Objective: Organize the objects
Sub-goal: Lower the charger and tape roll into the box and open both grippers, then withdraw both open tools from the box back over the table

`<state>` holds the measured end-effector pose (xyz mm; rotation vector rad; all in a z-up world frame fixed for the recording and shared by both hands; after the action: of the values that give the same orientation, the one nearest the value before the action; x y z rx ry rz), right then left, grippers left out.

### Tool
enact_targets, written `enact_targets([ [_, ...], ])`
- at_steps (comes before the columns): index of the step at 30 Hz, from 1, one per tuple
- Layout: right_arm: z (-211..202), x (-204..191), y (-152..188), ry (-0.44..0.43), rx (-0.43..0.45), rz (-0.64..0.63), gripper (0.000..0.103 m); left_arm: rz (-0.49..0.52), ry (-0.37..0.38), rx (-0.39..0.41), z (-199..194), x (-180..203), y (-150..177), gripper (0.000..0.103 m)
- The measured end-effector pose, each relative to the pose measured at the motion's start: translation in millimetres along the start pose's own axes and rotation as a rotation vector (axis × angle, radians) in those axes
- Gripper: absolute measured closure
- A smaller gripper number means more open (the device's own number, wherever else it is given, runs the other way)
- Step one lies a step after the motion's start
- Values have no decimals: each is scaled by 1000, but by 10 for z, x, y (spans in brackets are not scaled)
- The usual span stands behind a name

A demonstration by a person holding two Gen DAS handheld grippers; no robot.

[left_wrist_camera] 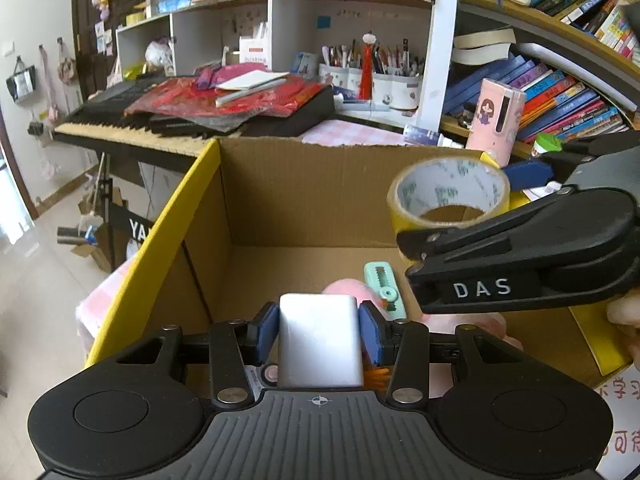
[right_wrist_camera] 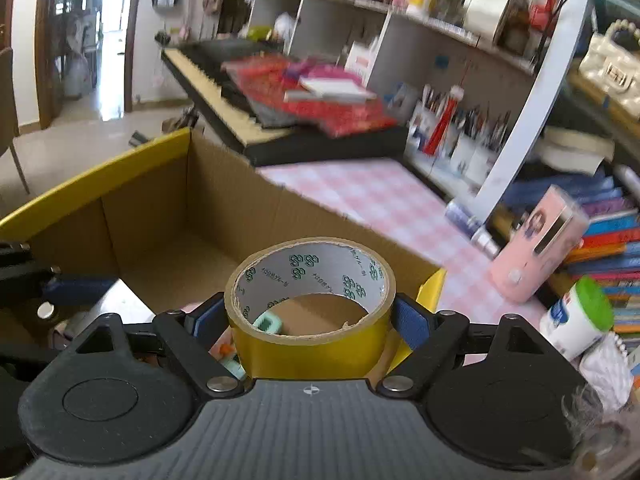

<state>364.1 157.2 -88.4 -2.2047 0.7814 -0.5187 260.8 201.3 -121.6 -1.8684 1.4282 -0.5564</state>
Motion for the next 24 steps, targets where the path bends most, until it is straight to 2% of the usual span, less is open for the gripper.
enact_targets([
  [6,39,-21,43,-21,-52,9,17,-6,-3,18,-64,-18,-19,59],
  [9,-15,-11,53,-31,-46,48,16,-8,-5,38,-140,-27,-40,50],
  [12,-130,11,51,-35,-25,115,16,-18,-2,80,-275,-42,-87,37],
  [19,-768,86,-59,9,166,222,11,-47,13,195,-679,-92,-180,17],
  [24,-1237,222,26,122,275,300,9,-69,0,231,-895,-172,-126,15],
])
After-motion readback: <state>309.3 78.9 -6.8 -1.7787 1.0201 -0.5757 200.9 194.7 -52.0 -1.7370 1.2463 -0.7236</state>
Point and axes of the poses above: each gripper's, at about its wrist camera, not at the fingertips, and z roughly the way its jaws point, x to its right, y to its underside, the point moved 10 cm from there along z, roughly the way its jaws point, and after that the axes turned 8 degrees about z, right-handed, at the moved point
